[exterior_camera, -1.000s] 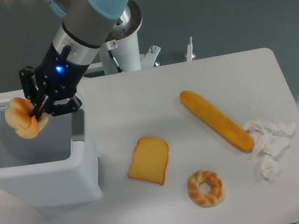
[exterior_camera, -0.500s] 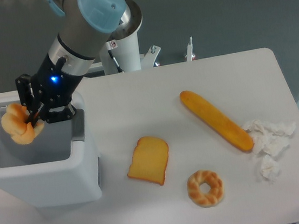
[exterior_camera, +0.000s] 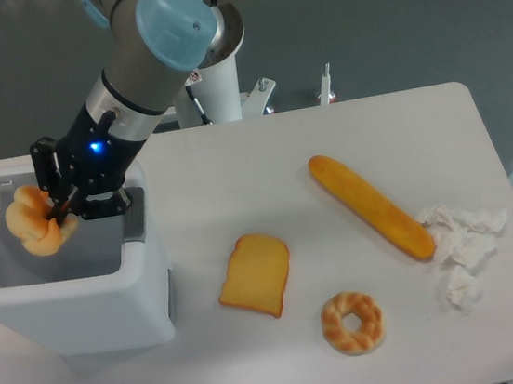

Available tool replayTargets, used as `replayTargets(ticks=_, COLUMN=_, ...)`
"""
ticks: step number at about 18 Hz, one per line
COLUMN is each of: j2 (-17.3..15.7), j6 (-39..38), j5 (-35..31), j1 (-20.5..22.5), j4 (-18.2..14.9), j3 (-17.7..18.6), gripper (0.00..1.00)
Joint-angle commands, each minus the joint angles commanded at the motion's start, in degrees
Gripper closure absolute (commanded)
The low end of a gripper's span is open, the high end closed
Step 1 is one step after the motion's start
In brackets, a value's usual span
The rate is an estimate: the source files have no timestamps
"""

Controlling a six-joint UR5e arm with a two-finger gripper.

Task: Place the round bread in the trash can
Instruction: 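Lower the bread roll into the trash can and open the gripper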

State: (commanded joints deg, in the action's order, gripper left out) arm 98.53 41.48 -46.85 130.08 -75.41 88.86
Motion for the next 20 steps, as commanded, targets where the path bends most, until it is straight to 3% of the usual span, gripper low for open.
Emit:
replayTargets(ticks=4, j2=0.35, j6=0.09, j5=0.0, j1=0.0, j4=0.09, j3=0.09, gripper=0.96)
replayTargets(ticks=10, j2=0.35, j6=0.09, j5=0.0, j1=0.0, j4=0.18, j3=0.35, gripper=0.85)
replayTargets(ticks=12, j2=0.35, j6=0.26, j5=0.0, j1=0.0, j4=0.35, j3=0.26, gripper=0.67)
replayTargets(ticks=16, j2=0.79, j6=0.09, j5=0.0, j1=0.0, j4=0.88, j3=0.35, gripper=0.62)
replayTargets(ticks=18, j2=0.79, j6=0.18, j5=0.0, j1=0.0, j4=1.05, j3=0.35, gripper=0.53)
replayTargets(ticks=20, j2=0.79, j6=0.18, j5=0.0, j1=0.0, j4=1.05, j3=0.35, gripper=0.51)
